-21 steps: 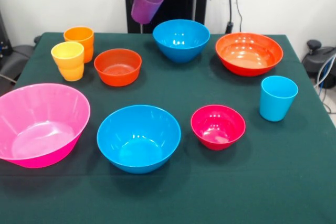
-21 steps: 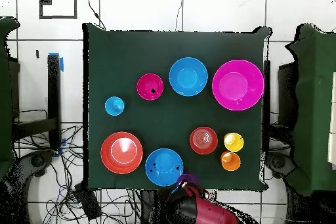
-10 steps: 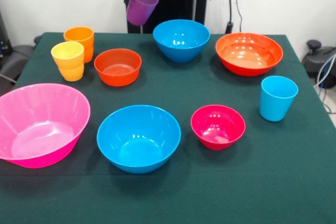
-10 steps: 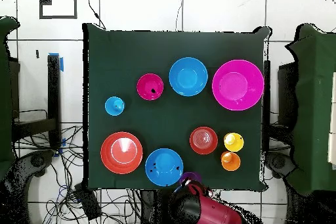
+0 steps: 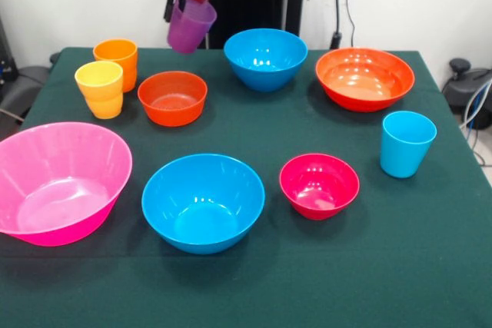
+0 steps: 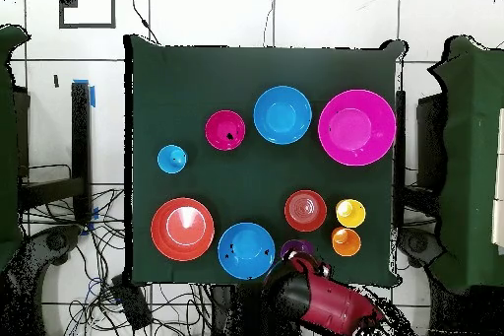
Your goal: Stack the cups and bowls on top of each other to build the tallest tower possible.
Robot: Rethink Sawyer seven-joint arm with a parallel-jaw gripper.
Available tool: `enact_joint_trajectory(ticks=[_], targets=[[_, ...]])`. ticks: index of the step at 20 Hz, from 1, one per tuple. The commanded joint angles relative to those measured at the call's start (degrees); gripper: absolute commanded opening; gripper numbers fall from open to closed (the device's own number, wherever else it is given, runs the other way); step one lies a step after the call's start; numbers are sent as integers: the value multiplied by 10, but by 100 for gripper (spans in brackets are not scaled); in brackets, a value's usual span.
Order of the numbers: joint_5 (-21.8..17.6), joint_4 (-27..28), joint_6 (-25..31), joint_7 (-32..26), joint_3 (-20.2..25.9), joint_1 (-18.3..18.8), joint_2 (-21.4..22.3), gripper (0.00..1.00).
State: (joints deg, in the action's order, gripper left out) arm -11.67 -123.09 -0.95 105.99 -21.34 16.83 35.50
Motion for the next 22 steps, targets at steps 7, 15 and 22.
enact_joint_trajectory(ticks=[7, 15, 22], targets=[[-14, 79, -11, 53, 39, 6, -72, 0], [-3, 89, -32, 68, 43, -2, -99, 0], [6, 113, -70, 78, 56, 1, -142, 0]])
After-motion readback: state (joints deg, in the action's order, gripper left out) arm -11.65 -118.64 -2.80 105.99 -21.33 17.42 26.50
